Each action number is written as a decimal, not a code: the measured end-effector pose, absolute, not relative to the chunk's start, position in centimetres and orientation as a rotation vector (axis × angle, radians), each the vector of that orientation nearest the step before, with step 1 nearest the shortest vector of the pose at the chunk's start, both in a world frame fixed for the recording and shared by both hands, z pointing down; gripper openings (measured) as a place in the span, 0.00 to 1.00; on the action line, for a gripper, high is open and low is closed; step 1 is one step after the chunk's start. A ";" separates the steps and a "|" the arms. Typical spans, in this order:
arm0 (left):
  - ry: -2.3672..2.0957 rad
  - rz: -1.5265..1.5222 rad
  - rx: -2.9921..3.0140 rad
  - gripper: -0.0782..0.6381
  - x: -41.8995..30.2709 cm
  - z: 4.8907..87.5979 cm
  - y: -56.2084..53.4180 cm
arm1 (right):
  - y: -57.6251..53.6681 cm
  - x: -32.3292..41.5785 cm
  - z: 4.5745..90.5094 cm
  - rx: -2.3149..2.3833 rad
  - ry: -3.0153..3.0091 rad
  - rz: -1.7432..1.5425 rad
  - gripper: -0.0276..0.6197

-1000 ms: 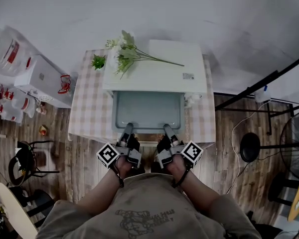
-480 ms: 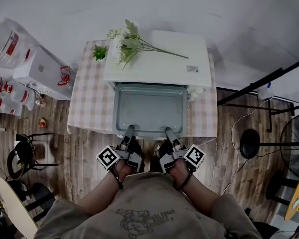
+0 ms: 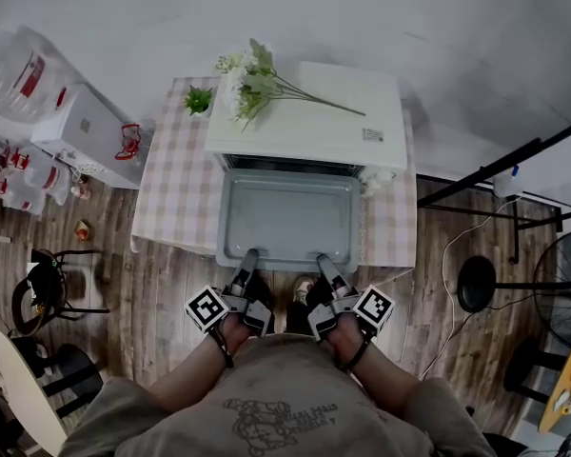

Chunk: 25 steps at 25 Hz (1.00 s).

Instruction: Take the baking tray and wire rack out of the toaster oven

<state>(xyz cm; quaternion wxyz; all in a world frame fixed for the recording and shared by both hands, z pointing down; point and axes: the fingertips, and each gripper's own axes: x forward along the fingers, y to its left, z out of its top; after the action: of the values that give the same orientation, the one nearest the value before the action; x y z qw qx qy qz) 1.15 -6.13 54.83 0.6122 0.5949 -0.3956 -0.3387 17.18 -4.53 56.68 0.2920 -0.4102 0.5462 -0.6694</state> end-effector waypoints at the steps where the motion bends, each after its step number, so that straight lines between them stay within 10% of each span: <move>1: -0.917 -0.785 1.364 0.20 1.0 54.9 -5.8 | -4.4 17.0 56.7 -1.087 1.461 -1.790 0.16; 25: -1.349 -1.140 1.172 0.21 -16.2 53.7 3.0 | -2.5 -0.9 57.1 -0.676 1.762 -2.188 0.17</move>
<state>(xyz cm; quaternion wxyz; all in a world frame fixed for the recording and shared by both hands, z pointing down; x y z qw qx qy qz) -16.22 2.95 53.73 0.4890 0.4823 -0.5550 -0.4693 -0.94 -2.46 57.11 0.1255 -0.2321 0.6050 -0.7513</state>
